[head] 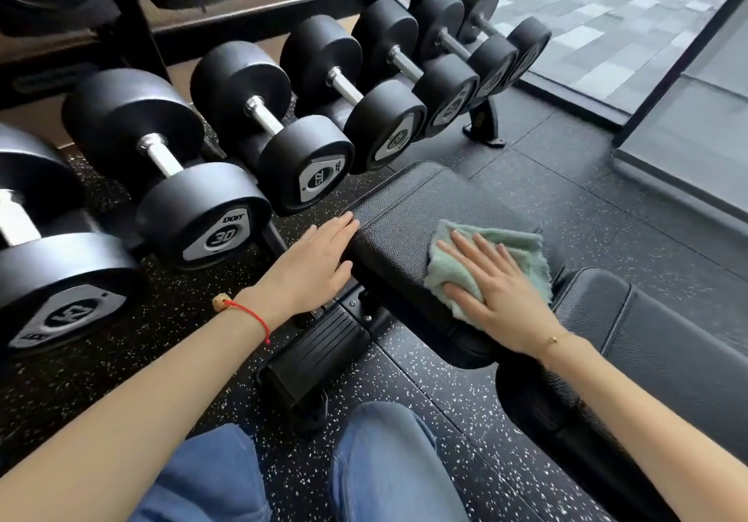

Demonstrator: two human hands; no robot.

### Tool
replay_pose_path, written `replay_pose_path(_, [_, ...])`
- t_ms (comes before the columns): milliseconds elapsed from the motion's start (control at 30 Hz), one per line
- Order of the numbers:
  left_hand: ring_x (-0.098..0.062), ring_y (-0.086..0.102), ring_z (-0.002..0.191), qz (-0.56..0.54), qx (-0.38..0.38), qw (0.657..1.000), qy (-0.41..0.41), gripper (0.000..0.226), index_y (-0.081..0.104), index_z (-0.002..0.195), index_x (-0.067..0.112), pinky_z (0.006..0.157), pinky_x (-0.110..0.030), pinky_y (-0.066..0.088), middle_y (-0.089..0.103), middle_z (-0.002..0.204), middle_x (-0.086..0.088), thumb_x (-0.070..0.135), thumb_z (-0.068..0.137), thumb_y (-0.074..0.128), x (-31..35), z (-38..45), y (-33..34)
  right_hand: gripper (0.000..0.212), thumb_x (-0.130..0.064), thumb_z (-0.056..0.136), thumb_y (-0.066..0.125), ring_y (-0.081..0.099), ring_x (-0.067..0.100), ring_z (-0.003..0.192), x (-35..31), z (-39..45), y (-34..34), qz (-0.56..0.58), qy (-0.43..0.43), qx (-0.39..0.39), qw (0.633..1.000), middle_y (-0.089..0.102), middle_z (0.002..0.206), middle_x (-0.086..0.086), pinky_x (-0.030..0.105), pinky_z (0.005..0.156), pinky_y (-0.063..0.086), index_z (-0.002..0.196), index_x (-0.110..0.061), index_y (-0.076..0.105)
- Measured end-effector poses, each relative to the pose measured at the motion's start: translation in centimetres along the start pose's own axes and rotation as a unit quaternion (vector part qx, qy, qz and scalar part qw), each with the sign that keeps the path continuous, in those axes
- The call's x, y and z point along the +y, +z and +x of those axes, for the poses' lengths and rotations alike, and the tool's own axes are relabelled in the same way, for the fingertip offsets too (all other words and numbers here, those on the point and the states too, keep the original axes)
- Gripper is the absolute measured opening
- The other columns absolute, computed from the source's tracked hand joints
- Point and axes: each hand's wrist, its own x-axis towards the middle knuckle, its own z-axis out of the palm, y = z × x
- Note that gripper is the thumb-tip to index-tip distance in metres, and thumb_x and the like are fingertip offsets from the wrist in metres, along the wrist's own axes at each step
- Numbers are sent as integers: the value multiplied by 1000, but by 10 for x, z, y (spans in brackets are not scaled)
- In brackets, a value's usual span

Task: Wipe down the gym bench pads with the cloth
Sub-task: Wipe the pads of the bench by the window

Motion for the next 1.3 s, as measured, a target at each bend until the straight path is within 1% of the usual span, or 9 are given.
replay_pose_path(100, [-12,7,150,-2,-1,1000,-2,63,14,156,15,120,-31,4,8,164,1,25,100,43,0,-1,1,70,-69,91,9,-4,19,151,43,45,-7,-43,105,7,993,-4,163,-7,42,122,-4,154,-38,3])
replay_pose_path(200, [-13,9,150,-9,-3,1000,-4,63,15,156,15,121,-33,6,10,164,0,25,100,44,0,-1,1,68,-64,97,20,3,22,151,59,89,-12,-41,196,-14,980,4,164,-2,43,122,-1,156,-31,9])
replay_pose_path(367, [-11,11,149,-21,-7,1000,6,61,19,155,17,121,-34,6,13,163,2,22,100,44,-4,0,-3,71,-73,90,15,-10,17,150,0,16,-7,0,48,-17,999,-4,163,-11,41,122,-8,153,-43,6])
replay_pose_path(467, [-10,12,149,-20,-13,1000,14,60,19,155,18,121,-34,5,13,163,2,22,100,44,-7,0,-6,61,-65,97,22,-11,11,150,-37,-46,1,9,-11,-15,1000,-1,162,-17,38,122,-9,153,-45,7])
replay_pose_path(733, [-15,26,145,-13,29,999,13,52,35,149,13,122,-38,9,31,157,-2,17,98,45,-3,7,-9,72,-54,97,38,7,28,151,-75,22,38,-129,-10,35,991,13,163,1,51,121,12,156,-24,10])
replay_pose_path(867, [-18,31,143,-4,38,999,9,54,35,149,12,121,-40,12,33,156,-4,17,96,48,0,7,-6,80,-53,94,50,11,28,150,-73,10,40,-137,-1,53,989,15,163,3,48,122,12,156,-19,13])
replay_pose_path(1033, [-18,27,145,3,34,999,6,56,33,151,12,122,-40,11,29,158,-5,17,97,46,-5,3,-7,77,-57,95,41,9,25,151,-54,-48,31,-128,23,68,989,14,163,2,45,123,11,156,-20,12])
replay_pose_path(1133, [-16,24,146,-1,30,1000,1,56,30,152,12,122,-37,8,27,159,-3,15,97,44,-8,-1,-9,85,-52,90,53,11,31,150,-66,-3,34,-137,5,58,989,15,162,7,47,123,7,156,-14,15])
replay_pose_path(1300, [-14,26,145,-8,43,999,-3,55,34,150,14,122,-37,9,33,156,-2,14,96,46,-7,0,-9,87,-51,91,53,6,32,150,-96,76,42,-122,7,28,992,9,164,8,45,123,0,156,-14,9])
